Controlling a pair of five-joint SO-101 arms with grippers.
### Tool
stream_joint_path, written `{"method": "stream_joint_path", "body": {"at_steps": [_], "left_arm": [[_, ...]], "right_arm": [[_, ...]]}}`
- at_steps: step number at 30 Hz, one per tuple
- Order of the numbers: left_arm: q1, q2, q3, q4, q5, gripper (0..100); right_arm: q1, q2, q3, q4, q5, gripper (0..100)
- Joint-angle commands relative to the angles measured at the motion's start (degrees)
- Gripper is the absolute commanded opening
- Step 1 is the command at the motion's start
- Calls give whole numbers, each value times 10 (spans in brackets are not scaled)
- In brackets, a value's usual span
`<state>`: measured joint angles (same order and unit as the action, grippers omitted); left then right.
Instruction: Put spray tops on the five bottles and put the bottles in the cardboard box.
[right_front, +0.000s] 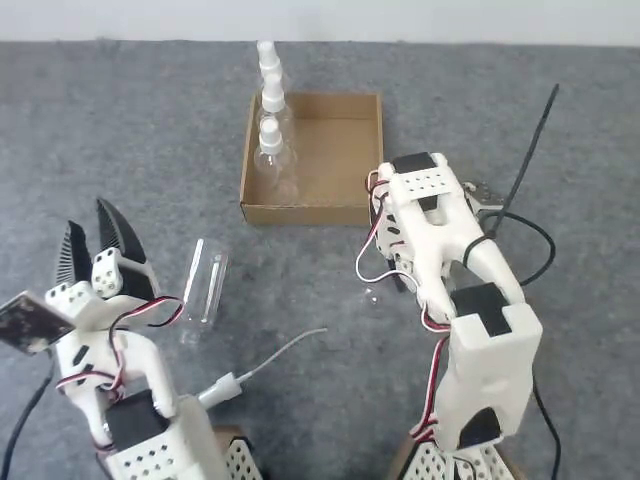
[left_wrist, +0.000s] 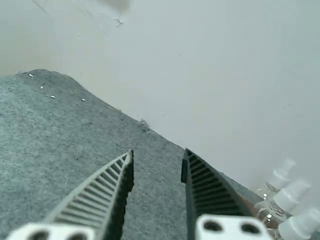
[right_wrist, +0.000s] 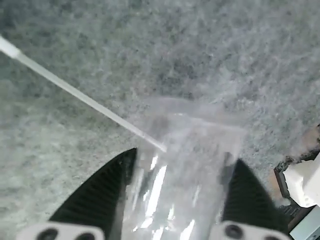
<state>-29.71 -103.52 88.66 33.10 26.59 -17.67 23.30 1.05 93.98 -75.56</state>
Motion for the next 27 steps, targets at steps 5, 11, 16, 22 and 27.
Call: {"method": "stream_joint_path", "body": {"at_steps": [5,11,16,22,27], "left_arm": [[-4,-8,-32,1,2,148],[-4,-8,-32,1,2,148],[-4,-8,-32,1,2,148],[-4,-8,-32,1,2,148],[-4,-8,-32,1,2,148]], "right_arm": [[-12,-22,-33,-2,-6,275],[-12,-23,-84,67,-6,275],[-11,-23,-113,87,26,275],[-12,-24,-113,88,101,275],[-12,-35,-113,89,145,275]]}}
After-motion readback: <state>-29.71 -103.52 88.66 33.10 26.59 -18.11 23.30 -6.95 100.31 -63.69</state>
